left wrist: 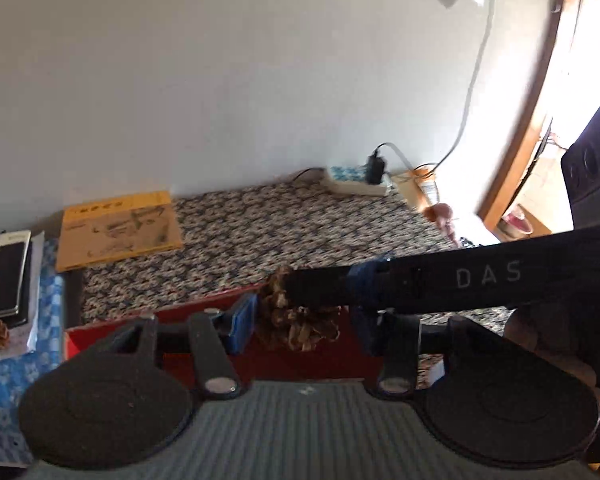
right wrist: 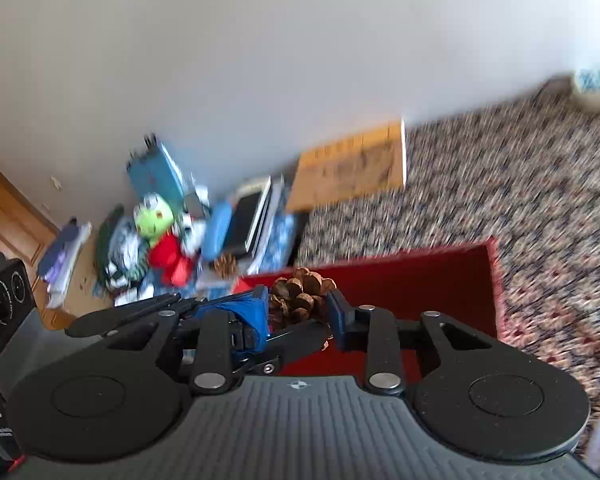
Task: Organize rigid objects
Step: 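Carry the pine cone over the red box and open the left tool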
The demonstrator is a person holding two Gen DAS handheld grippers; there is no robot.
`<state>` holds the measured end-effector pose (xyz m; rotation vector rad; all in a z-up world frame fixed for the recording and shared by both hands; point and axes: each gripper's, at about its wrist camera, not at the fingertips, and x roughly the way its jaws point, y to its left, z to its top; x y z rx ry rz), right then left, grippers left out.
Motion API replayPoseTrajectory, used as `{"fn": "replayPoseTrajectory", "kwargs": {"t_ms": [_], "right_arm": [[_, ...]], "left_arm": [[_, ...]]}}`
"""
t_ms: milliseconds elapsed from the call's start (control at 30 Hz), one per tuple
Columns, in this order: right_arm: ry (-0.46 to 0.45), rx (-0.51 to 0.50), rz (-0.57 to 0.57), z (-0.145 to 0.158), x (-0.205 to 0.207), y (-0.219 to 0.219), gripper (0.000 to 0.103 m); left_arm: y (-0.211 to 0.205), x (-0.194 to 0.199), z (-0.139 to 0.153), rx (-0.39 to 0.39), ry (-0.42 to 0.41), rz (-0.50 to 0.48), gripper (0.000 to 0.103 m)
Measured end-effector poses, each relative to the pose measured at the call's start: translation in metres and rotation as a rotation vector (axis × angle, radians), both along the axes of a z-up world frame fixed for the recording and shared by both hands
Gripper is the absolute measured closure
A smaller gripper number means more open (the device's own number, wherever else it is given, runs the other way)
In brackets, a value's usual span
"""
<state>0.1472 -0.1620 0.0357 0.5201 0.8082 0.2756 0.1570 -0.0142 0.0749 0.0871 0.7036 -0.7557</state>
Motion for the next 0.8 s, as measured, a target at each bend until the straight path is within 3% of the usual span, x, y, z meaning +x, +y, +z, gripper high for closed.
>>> {"fn": "replayPoseTrajectory", "kwargs": {"t_ms": [233,400,600,800], "right_arm": [[0.216,0.096,0.103,-0.082,0.065,0.015,0.090],[0.323,0.156,0.155,-0.117,0.101,0.029,0.091],[0.334,0.134,0.181,-0.126,0.121,0.033,0.091],[0.382,0.014,0.221,-0.124,0.119,0.019,0.092]], "left_arm": [[0.010,0.052,-0.072,0.143,0.143,0.071,0.053],[0.023,0.076,-0.102,0.229,0.207,0.144,0.055],[0.033,0.082,-0.117,0.264,0.253,0.198,0.051],[0.034,0.072,-0.129,0.289,0.202,0.203,0.046]]}}
